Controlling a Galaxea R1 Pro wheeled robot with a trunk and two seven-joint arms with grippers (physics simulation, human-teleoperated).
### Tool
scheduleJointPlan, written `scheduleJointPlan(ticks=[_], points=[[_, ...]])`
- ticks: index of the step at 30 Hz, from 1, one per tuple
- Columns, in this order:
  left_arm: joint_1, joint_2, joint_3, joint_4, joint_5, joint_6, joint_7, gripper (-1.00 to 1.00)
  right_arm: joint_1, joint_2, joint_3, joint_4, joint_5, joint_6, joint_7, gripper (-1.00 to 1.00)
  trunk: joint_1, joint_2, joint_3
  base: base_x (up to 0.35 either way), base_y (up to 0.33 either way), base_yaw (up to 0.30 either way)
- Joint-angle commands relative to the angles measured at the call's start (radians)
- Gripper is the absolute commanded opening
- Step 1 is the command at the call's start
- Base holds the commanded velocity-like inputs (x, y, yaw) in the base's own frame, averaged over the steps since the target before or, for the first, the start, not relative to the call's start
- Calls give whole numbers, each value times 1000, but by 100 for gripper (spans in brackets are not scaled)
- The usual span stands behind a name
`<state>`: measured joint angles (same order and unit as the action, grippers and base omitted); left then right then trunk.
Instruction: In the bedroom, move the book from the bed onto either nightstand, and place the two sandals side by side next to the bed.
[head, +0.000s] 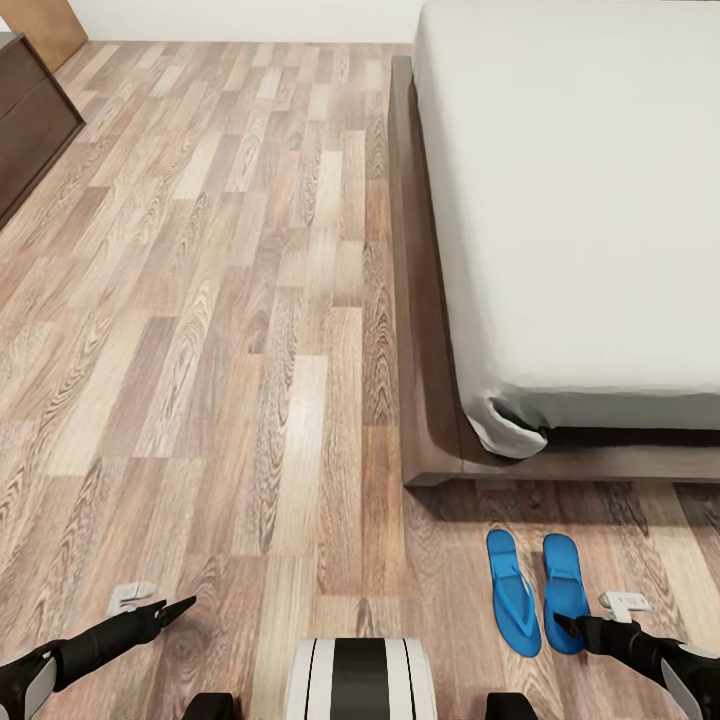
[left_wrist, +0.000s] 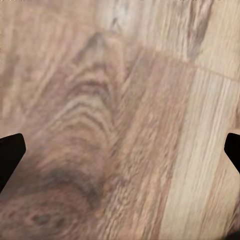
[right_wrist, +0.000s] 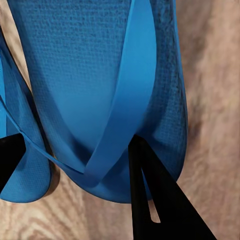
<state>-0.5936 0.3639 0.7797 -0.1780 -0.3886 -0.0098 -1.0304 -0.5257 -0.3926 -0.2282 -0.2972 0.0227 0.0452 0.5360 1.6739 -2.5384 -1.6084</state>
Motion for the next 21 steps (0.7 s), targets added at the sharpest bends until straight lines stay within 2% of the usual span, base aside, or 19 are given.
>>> scheduleJointPlan(ticks=[1, 6, 21], points=[[-1, 0, 9, 0, -10, -1, -4, 100, 1, 5, -8, 6, 8, 7, 2, -100, 0, 0, -1, 0, 0, 0], [-1, 0, 9, 0, -10, -1, -4, 100, 1, 5, -8, 6, 8, 6, 2, -100, -1, 1, 11, 0, 0, 0], [-1, 0, 8, 0, -10, -1, -4, 100, 1, 5, -8, 6, 8, 7, 2, -100, -2, 1, 19, 0, 0, 0]])
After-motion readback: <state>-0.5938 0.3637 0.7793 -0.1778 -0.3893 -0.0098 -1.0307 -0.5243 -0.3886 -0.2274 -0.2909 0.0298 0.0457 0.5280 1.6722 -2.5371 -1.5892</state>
